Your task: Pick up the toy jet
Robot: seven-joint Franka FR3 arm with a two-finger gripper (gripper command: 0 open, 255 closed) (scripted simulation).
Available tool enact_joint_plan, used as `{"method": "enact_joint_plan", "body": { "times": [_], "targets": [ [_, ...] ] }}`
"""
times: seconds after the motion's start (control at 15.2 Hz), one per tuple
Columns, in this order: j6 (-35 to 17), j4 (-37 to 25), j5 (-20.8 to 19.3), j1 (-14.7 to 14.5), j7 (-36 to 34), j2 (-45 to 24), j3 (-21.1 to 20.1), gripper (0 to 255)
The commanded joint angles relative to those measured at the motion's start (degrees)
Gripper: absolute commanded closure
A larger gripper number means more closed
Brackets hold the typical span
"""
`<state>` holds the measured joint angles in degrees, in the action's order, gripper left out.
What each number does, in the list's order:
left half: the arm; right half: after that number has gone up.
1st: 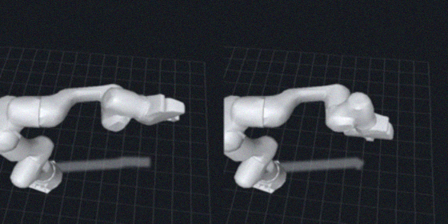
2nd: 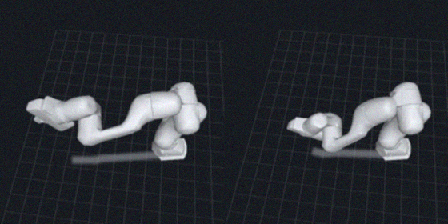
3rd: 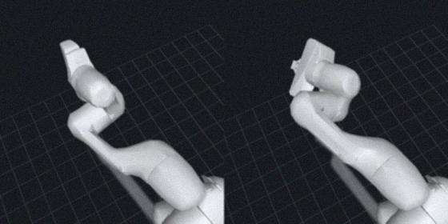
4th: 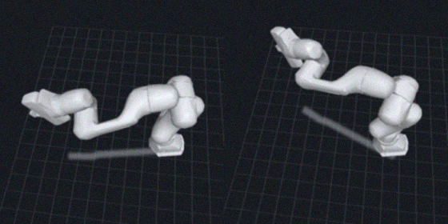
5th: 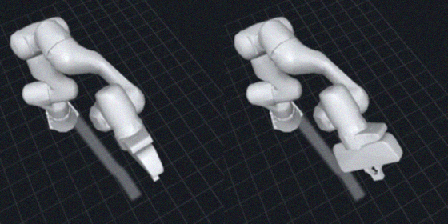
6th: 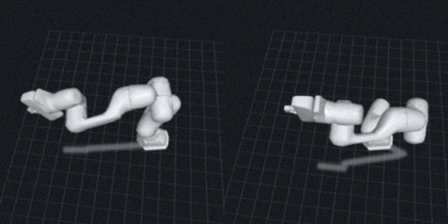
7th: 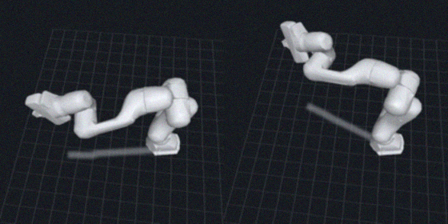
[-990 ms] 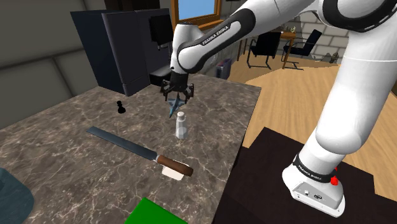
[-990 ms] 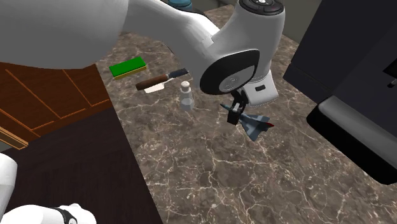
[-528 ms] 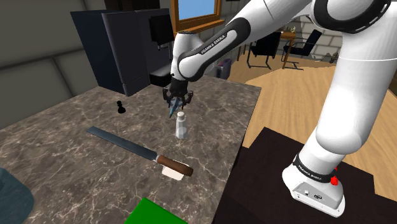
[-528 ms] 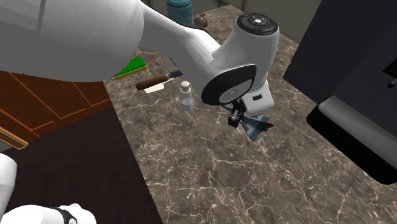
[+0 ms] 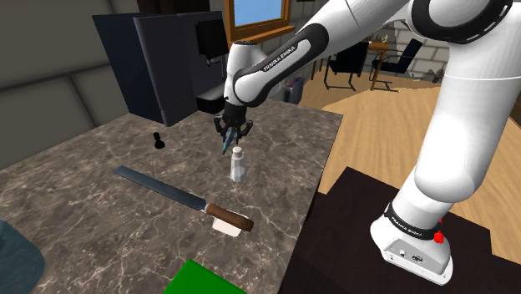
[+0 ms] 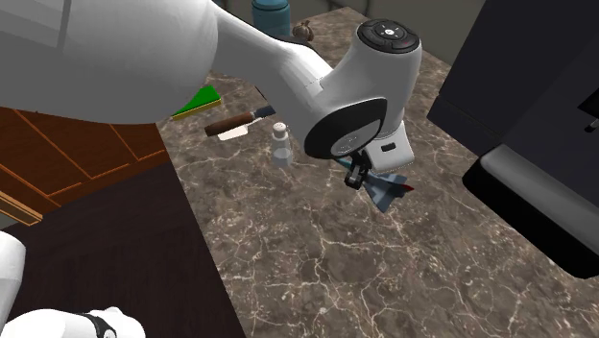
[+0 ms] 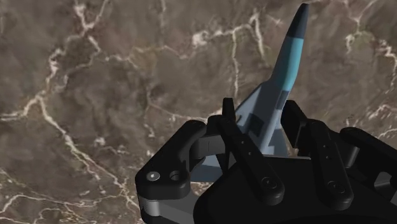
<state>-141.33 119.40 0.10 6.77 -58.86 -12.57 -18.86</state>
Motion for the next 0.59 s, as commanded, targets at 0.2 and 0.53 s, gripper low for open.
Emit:
{"method": "enact_joint_plan", "body": {
  "times": [0.2,0.53],
  "targets": [
    [2.08,-0.7,0.56,0.17,0.23,1.38,-0.19,255],
    [5.6,-2.22,1.4,0.41,0.62,3.47,-0.4,255]
  ]
}}
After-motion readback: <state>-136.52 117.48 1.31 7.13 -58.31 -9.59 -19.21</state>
